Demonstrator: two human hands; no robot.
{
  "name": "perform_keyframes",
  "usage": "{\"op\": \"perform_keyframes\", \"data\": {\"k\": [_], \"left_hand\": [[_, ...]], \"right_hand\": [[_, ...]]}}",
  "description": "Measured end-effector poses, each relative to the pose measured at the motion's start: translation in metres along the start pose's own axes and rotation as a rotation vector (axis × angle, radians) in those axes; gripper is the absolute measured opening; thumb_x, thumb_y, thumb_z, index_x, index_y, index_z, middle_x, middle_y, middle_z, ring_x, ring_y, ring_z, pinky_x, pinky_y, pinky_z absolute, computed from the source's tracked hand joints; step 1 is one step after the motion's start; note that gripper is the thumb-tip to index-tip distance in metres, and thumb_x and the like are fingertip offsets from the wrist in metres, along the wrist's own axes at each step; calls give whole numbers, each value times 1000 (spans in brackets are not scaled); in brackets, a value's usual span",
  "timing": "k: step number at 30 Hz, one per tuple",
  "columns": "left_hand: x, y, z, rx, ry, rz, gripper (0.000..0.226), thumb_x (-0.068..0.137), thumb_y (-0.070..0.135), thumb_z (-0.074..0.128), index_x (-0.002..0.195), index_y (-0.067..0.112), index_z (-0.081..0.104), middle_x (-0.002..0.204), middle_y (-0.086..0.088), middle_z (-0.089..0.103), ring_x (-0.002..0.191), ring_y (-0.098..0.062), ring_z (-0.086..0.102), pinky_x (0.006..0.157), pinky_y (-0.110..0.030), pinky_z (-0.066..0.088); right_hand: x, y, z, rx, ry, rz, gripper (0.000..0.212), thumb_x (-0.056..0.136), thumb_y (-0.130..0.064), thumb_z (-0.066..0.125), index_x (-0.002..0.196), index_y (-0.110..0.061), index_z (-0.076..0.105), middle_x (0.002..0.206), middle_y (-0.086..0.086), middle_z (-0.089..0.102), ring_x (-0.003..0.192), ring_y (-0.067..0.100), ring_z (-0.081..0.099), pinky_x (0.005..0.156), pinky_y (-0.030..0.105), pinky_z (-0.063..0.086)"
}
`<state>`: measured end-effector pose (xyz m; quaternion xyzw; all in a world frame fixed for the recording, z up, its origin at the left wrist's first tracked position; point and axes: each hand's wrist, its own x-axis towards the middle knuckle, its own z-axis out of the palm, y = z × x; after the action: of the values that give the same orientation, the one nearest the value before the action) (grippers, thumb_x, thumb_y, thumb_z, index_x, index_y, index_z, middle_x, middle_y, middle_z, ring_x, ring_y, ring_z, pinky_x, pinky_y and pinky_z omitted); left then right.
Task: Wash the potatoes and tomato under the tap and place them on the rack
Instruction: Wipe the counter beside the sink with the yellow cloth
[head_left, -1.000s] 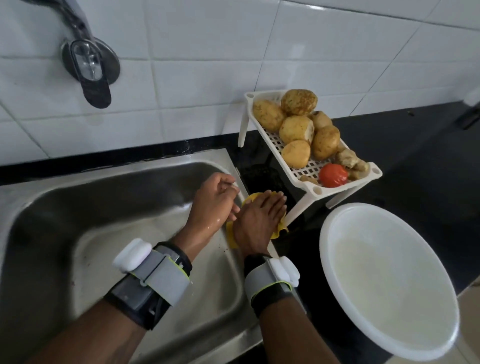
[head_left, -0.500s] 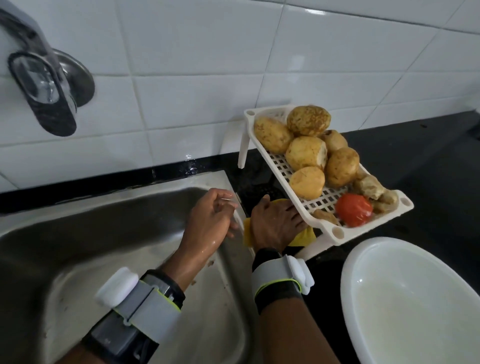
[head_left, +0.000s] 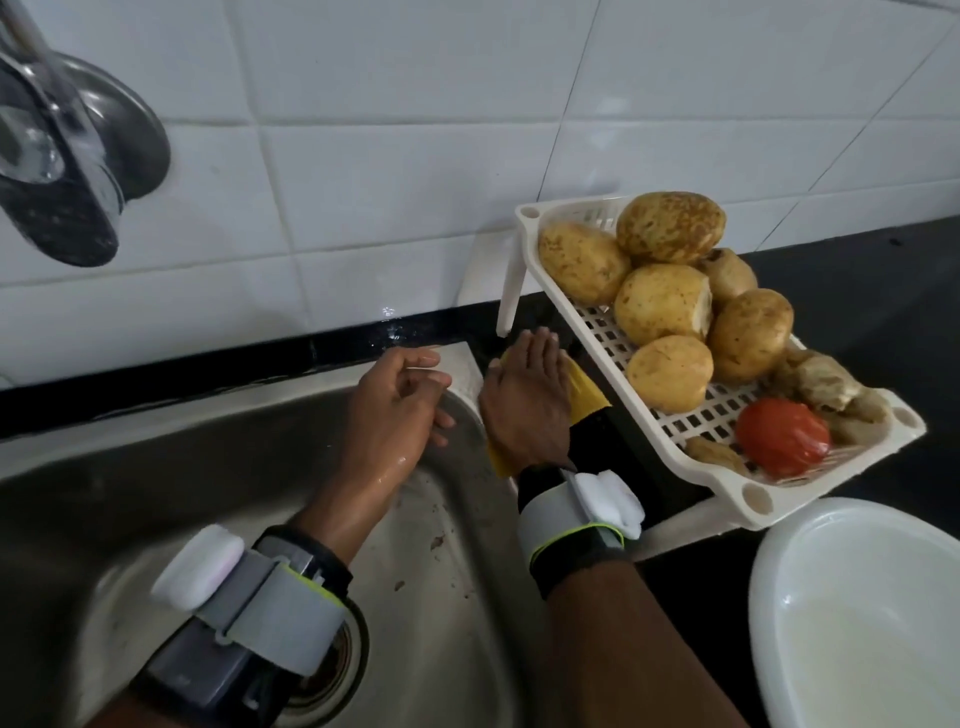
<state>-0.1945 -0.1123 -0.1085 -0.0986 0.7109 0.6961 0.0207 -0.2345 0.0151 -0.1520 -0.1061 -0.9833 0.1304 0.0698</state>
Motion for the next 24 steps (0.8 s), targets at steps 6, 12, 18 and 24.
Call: {"op": "perform_keyframes", "data": {"k": [6,12,18,24], "left_hand": [[-8,-5,6,50,59,39,17,94,5,54,105,17,62,97,-5,70,65,-19,64,54,-32,53],[-31,-14,-13,219,-19,213,38,88,0,61,114,26,58,112,13,64,103,2,60,88,-20,51],[-69,-32,-35,375,-451,121,135,42,66,84,151,39,8,139,33,23,123,25,28,96,-3,34],[-74,-34,-63,698,-174,177,12,84,17,70,89,23,61,78,9,63,76,-4,63,59,-12,40]], "right_hand": [[-26,2,-2,163,-104,-417,56,98,-16,34,151,1,25,158,20,22,149,28,16,121,32,3],[-71,9,-16,804,-216,-422,55,84,10,46,133,-13,57,132,2,61,125,10,54,107,23,39],[-95,-21,-20,1331,-468,181,19,99,-18,54,115,-24,61,118,4,67,111,19,63,96,32,51],[-133,-8,-26,870,-391,-311,44,91,-14,48,134,-19,53,136,5,57,120,19,55,103,34,45]]}}
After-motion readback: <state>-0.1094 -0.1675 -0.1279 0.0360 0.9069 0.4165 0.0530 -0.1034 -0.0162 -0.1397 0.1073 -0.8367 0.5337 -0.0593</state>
